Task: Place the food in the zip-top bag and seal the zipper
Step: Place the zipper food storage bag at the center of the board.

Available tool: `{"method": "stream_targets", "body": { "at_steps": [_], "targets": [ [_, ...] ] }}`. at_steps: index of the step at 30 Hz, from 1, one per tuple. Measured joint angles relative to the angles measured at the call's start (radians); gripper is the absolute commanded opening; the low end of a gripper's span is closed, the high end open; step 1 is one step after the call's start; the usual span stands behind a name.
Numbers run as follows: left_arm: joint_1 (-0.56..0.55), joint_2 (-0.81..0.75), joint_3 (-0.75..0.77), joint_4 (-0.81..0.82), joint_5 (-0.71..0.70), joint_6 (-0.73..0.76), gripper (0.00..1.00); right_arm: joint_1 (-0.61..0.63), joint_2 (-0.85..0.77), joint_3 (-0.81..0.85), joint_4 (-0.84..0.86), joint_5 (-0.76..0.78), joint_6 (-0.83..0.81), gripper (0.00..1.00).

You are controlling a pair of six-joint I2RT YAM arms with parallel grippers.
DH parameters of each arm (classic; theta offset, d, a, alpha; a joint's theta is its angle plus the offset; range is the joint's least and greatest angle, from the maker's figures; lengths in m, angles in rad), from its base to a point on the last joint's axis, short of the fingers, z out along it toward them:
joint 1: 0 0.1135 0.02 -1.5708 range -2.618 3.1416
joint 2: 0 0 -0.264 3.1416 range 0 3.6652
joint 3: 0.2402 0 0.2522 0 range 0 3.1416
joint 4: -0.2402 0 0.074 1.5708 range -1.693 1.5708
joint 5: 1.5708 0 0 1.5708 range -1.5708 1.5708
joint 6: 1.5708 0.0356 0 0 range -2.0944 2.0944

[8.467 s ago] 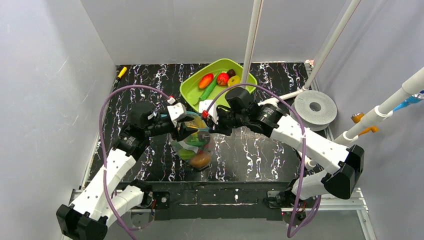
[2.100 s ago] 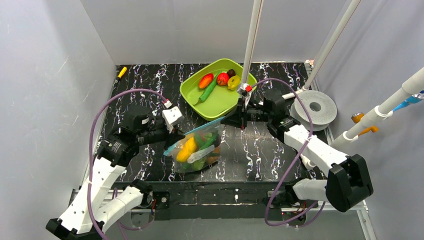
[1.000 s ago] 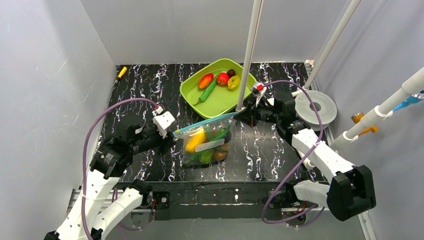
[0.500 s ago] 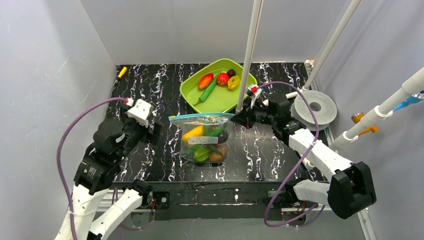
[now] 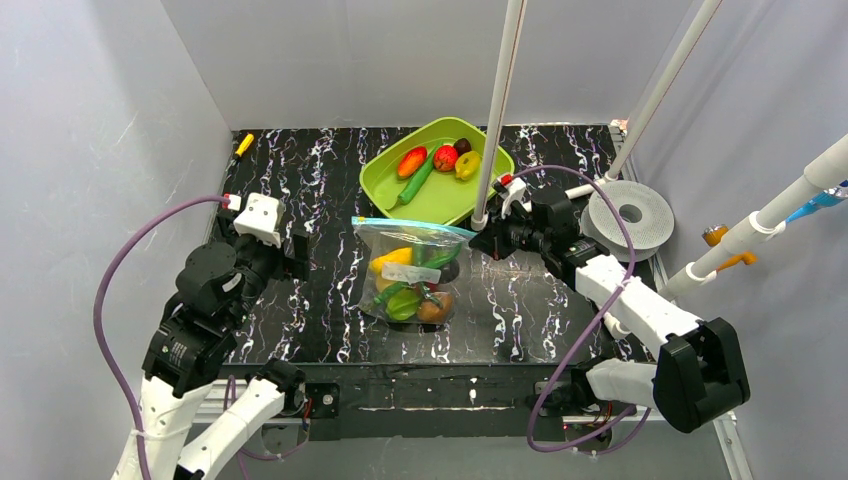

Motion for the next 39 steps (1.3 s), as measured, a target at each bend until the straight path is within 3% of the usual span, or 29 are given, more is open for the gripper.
{"method": "stream_targets", "body": {
  "at_steps": [5, 13, 23, 33, 37, 39],
  "targets": [
    [0.0, 0.002, -0.004, 0.014, 0.0, -0.007, 0.82, 0.0, -0.029, -0.009, -0.073, 0.055, 0.038, 0.01],
    [0.0, 0.012, -0.04, 0.044, 0.016, -0.018, 0.82, 0.002, -0.226, -0.111, -0.214, 0.248, 0.195, 0.01],
    [0.0, 0.026, -0.051, 0.064, 0.053, -0.035, 0.83, 0.001, -0.336, -0.18, -0.595, 0.602, 0.506, 0.01],
    [0.0, 0.026, -0.051, 0.079, 0.057, -0.044, 0.83, 0.002, -0.511, -0.207, -0.858, 0.698, 0.658, 0.02],
    [0.0, 0.027, -0.051, 0.089, 0.056, -0.046, 0.86, 0.002, -0.613, -0.222, -0.897, 0.71, 0.688, 0.43],
    [0.0, 0.029, -0.051, 0.105, 0.055, -0.046, 0.95, 0.002, -0.663, -0.237, -0.89, 0.711, 0.684, 0.6]
  ]
}}
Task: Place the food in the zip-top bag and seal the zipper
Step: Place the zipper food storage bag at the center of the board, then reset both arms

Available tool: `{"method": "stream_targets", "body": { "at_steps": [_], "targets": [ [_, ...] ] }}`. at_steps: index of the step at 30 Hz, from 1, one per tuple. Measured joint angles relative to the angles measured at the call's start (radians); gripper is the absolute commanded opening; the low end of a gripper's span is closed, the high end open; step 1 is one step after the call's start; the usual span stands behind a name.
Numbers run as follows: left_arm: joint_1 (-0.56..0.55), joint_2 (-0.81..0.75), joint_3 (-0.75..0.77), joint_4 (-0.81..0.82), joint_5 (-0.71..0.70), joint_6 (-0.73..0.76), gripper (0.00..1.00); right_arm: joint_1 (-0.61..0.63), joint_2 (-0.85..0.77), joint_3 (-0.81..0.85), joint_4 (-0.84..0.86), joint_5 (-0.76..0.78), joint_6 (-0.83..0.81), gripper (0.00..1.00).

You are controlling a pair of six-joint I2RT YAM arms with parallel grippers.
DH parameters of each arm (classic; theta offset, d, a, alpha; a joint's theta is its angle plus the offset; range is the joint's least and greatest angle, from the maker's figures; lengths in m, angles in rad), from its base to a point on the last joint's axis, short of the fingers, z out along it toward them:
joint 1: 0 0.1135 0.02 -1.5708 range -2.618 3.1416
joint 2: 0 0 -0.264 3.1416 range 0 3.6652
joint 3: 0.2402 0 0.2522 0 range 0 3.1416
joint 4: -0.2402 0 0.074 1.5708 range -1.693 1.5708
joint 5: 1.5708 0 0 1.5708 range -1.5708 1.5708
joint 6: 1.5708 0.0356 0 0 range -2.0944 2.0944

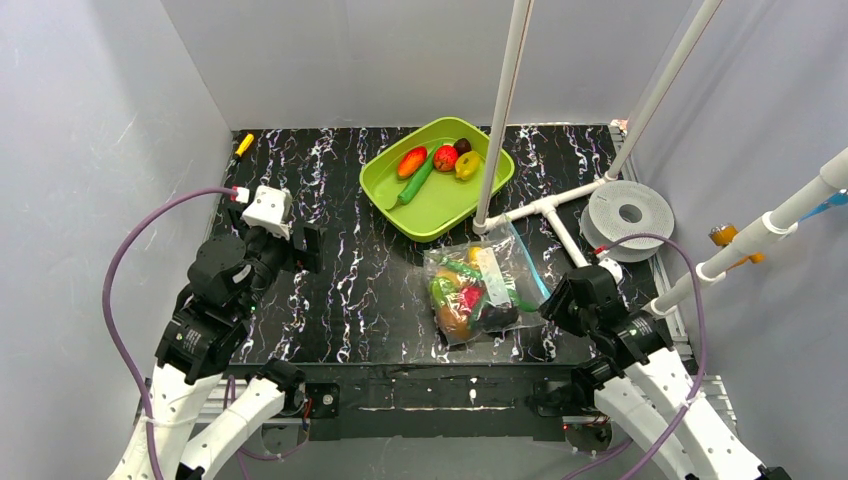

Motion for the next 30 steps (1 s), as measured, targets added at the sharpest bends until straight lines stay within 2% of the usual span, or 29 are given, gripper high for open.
{"method": "stream_targets", "body": {
  "at_steps": [3, 8, 10, 11, 17, 22, 26, 30],
  "targets": [
    [0.0, 0.006, 0.003, 0.015, -0.004, 0.001, 0.98, 0.0, -0.024, 0.001, 0.03, 0.0, -0.02, 0.76],
    [0.0, 0.016, 0.025, 0.039, -0.023, 0.005, 0.98, 0.0, 0.0, 0.09, 0.064, 0.02, -0.098, 0.84],
    [0.0, 0.013, 0.035, 0.06, -0.03, 0.013, 0.98, -0.001, 0.006, 0.144, 0.106, 0.009, -0.166, 0.96],
    [0.0, 0.011, 0.038, 0.068, -0.031, 0.015, 0.98, -0.001, 0.008, 0.166, 0.135, -0.007, -0.203, 0.98],
    [0.0, -0.008, 0.044, 0.116, -0.036, 0.022, 0.98, -0.002, 0.048, 0.277, 0.265, -0.218, -0.426, 0.98],
    [0.0, -0.011, 0.059, 0.13, -0.037, 0.018, 0.98, -0.002, 0.119, 0.456, 0.292, -0.325, -0.528, 0.98],
    [0.0, -0.022, 0.103, 0.149, -0.045, 0.019, 0.98, -0.002, 0.142, 0.622, 0.323, -0.336, -0.581, 0.98],
    [0.0, -0.053, 0.156, 0.191, -0.051, 0.027, 0.98, -0.002, 0.125, 0.72, 0.369, -0.27, -0.627, 0.98]
  ]
}}
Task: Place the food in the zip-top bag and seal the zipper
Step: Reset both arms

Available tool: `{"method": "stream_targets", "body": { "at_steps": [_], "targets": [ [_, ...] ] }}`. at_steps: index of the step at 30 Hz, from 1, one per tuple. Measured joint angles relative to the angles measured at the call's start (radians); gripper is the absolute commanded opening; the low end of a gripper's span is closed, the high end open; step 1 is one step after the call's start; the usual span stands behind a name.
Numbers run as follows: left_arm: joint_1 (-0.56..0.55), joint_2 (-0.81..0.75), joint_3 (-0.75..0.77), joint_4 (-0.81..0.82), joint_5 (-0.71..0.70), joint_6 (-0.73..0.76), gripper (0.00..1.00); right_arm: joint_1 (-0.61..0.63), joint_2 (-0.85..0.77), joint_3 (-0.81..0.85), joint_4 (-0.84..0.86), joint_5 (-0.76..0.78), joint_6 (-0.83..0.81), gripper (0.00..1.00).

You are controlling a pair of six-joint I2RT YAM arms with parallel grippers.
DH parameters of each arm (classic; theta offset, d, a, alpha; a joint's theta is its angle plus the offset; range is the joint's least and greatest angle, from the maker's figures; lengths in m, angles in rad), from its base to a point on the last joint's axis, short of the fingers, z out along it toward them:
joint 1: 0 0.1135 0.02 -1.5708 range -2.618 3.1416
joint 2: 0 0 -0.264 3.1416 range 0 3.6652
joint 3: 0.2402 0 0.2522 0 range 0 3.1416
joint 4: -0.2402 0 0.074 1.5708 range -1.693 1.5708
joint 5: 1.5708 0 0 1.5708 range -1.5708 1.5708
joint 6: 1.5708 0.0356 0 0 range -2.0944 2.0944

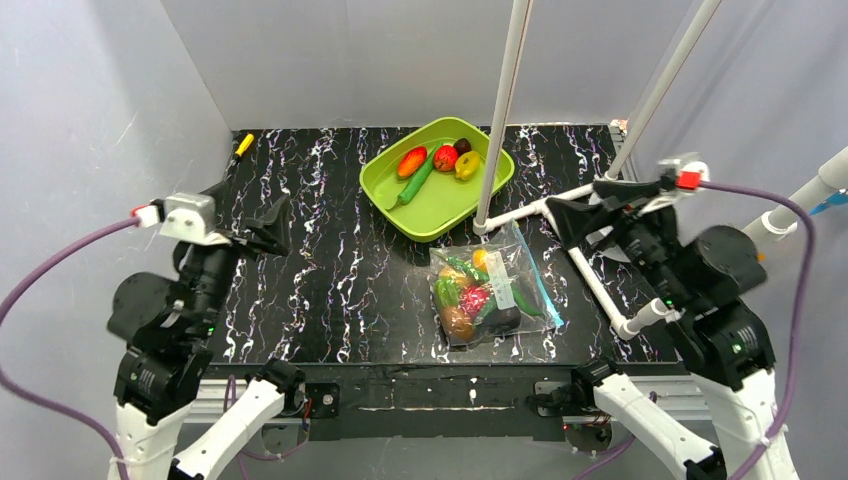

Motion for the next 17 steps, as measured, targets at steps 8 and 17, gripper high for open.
{"method": "stream_targets", "body": {
  "at_steps": [8, 17],
  "targets": [
    [0.0, -0.042, 0.05, 0.055, -0.003, 0.022, 0.98, 0.0, -0.104, 0.016, 0.093, 0.188, -0.066, 1.0],
    [0.0, -0.038, 0.05, 0.051, -0.003, 0.029, 0.98, 0.0, -0.119, 0.017, 0.105, 0.284, -0.064, 1.0]
  ]
}}
